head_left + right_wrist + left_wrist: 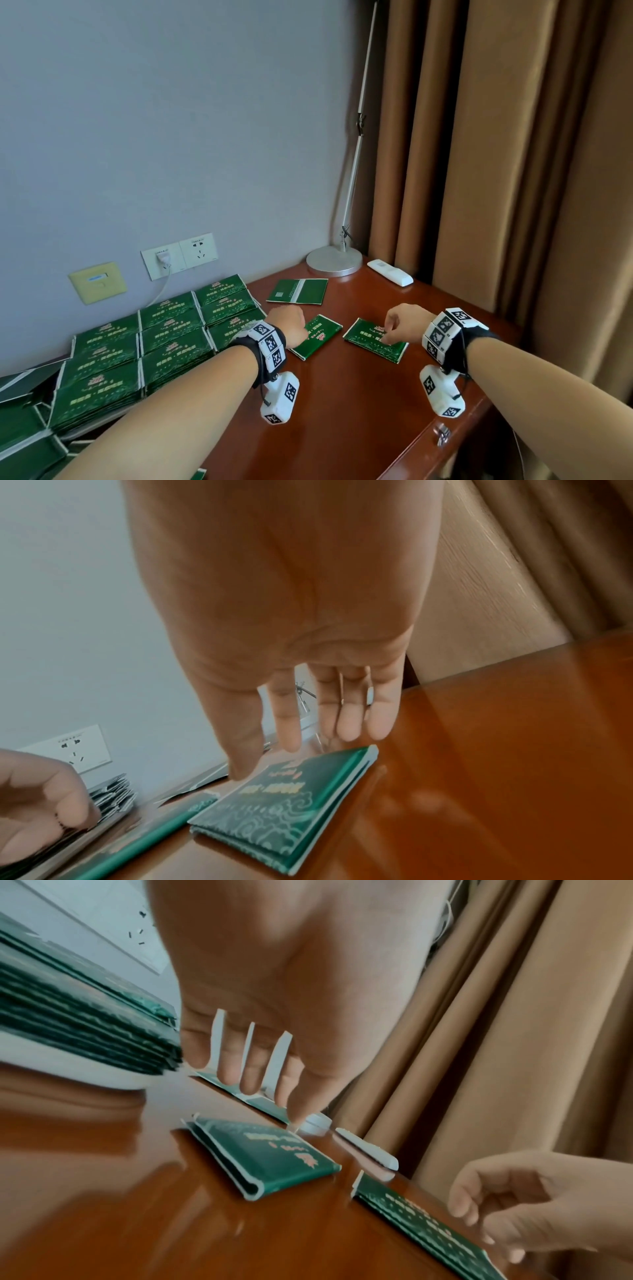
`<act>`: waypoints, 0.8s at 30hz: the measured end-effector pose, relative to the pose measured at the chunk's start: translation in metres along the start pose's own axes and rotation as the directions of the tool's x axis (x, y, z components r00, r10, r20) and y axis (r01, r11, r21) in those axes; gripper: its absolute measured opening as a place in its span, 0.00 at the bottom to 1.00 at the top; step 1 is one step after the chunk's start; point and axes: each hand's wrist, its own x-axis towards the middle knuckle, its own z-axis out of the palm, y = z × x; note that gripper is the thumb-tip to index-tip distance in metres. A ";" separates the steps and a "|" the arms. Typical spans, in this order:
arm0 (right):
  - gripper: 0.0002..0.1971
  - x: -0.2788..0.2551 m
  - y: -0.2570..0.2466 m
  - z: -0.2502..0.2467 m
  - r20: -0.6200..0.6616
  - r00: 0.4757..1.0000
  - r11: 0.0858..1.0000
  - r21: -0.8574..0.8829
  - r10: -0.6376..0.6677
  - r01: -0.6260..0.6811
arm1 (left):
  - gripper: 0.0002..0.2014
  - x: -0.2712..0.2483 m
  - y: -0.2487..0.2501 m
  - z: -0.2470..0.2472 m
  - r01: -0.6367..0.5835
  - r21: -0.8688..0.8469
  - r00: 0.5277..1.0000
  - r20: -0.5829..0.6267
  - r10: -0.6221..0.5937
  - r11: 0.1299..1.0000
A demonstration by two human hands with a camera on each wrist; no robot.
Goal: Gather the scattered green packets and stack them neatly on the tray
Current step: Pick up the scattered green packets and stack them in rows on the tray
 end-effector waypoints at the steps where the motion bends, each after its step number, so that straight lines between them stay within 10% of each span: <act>1: 0.16 0.000 0.000 0.002 -0.008 1.000 1.000 -0.024 0.006 -0.006 | 0.07 0.000 0.001 0.003 -0.015 0.002 1.000 0.002 0.015 1.000; 24: 0.34 0.019 0.006 0.016 0.038 0.990 0.980 -0.151 0.134 -0.127 | 0.16 0.013 0.023 0.019 -0.164 -0.014 0.976 0.146 0.164 0.986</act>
